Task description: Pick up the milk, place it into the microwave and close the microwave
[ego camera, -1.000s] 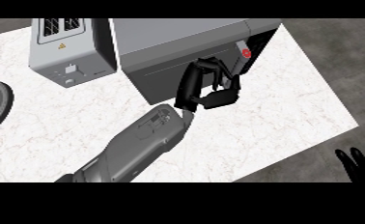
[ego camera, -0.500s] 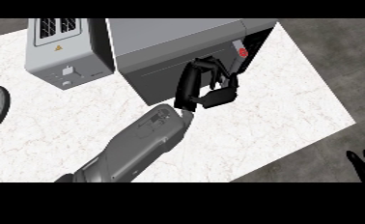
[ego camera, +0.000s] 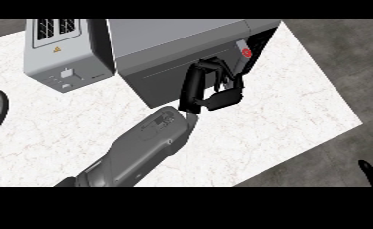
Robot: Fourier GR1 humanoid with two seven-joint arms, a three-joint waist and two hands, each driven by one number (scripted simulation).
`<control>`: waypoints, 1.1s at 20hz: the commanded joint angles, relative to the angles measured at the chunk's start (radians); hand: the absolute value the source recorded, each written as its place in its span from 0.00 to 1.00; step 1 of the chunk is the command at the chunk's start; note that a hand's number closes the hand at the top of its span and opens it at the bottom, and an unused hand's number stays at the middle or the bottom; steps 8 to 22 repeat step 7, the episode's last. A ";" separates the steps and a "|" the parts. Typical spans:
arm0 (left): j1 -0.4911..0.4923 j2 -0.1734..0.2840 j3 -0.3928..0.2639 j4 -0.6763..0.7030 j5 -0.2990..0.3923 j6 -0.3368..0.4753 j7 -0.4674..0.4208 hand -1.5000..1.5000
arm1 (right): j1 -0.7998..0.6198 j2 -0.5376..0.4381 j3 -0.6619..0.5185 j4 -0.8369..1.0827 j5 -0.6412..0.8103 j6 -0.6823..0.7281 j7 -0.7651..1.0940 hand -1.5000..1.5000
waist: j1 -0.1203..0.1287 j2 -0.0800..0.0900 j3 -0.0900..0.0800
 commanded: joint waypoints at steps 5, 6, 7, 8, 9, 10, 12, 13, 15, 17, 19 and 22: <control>-0.100 -0.008 0.036 0.097 0.038 -0.037 0.012 1.00 | 0.014 -0.024 -0.009 -0.017 -0.037 0.029 0.005 0.00 | -0.014 0.018 0.001; -0.086 -0.008 0.030 0.101 0.037 -0.041 -0.002 1.00 | 0.016 -0.029 -0.010 -0.026 -0.037 0.032 0.009 0.00 | -0.018 0.022 -0.001; -0.092 -0.008 0.037 0.101 0.044 -0.033 0.000 1.00 | 0.033 -0.035 -0.010 -0.039 -0.047 0.040 0.012 0.00 | -0.024 0.013 -0.001; -0.092 -0.008 0.037 0.101 0.044 -0.033 0.000 1.00 | 0.033 -0.035 -0.010 -0.039 -0.047 0.040 0.012 0.00 | -0.024 0.013 -0.001; -0.092 -0.008 0.037 0.101 0.044 -0.033 0.000 1.00 | 0.033 -0.035 -0.010 -0.039 -0.047 0.040 0.012 0.00 | -0.024 0.013 -0.001; -0.092 -0.008 0.037 0.101 0.044 -0.033 0.000 1.00 | 0.033 -0.035 -0.010 -0.039 -0.047 0.040 0.012 0.00 | -0.024 0.013 -0.001; -0.092 -0.008 0.037 0.101 0.044 -0.033 0.000 1.00 | 0.033 -0.035 -0.010 -0.039 -0.047 0.040 0.012 0.00 | -0.024 0.013 -0.001; -0.092 -0.008 0.037 0.101 0.044 -0.033 0.000 1.00 | 0.033 -0.035 -0.010 -0.039 -0.047 0.040 0.012 0.00 | -0.024 0.013 -0.001; -0.092 -0.008 0.037 0.101 0.044 -0.033 0.000 1.00 | 0.033 -0.035 -0.010 -0.039 -0.047 0.040 0.012 0.00 | -0.024 0.013 -0.001; -0.092 -0.008 0.037 0.101 0.044 -0.033 0.000 1.00 | 0.033 -0.035 -0.010 -0.039 -0.047 0.040 0.012 0.00 | -0.024 0.013 -0.001; -0.092 -0.008 0.037 0.101 0.044 -0.033 0.000 1.00 | 0.033 -0.035 -0.010 -0.039 -0.047 0.040 0.012 0.00 | -0.024 0.013 -0.001; -0.092 -0.008 0.037 0.101 0.044 -0.033 0.000 1.00 | 0.033 -0.035 -0.010 -0.039 -0.047 0.040 0.012 0.00 | -0.024 0.013 -0.001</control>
